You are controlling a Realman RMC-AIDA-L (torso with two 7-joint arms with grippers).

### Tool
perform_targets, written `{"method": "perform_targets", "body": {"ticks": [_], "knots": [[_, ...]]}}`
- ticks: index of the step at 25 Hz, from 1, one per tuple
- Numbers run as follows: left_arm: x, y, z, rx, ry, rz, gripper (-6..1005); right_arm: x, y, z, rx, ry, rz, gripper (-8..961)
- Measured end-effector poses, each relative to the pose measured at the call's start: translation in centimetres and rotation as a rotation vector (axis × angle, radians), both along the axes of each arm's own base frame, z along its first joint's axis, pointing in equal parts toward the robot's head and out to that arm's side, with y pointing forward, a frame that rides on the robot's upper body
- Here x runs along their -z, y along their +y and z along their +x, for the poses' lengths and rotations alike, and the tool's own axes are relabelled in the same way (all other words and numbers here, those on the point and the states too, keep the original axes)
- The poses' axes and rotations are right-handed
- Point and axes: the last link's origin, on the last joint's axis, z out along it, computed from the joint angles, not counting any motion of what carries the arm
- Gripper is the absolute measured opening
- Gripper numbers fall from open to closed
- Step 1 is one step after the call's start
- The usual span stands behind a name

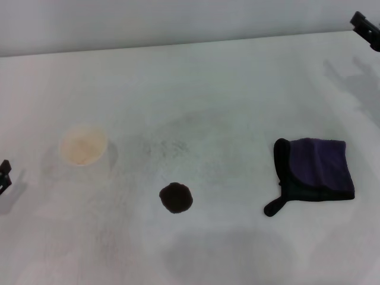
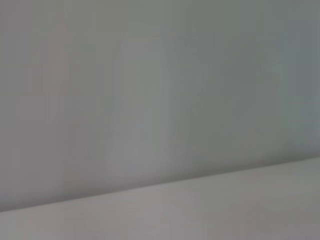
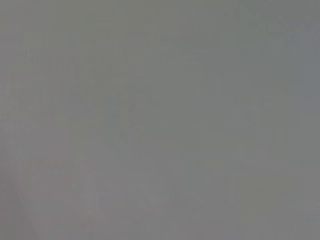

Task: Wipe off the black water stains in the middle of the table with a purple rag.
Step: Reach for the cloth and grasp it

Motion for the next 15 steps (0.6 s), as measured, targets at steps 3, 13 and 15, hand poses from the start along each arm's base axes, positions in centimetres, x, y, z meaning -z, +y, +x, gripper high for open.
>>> {"method": "perform_targets", "body": {"ticks": [3,13,15], "knots": [[-0.2,0.5,0.1,-0.003,-0.008,0.017,882,-0.6,0.6,-0.4,-0.001,0.074,-0.095,873],[-1.5,2.0,0.5,-0.003,-0.030,0.110,882,-3.6,3.2,-3.2,0.026,0.098,-0.496,872],[-1.6,2.2,0.7,0.005,-0.029,0.112,883,-4.0,3.5,-4.3,0.028,0.084,-0.582,871]]}}
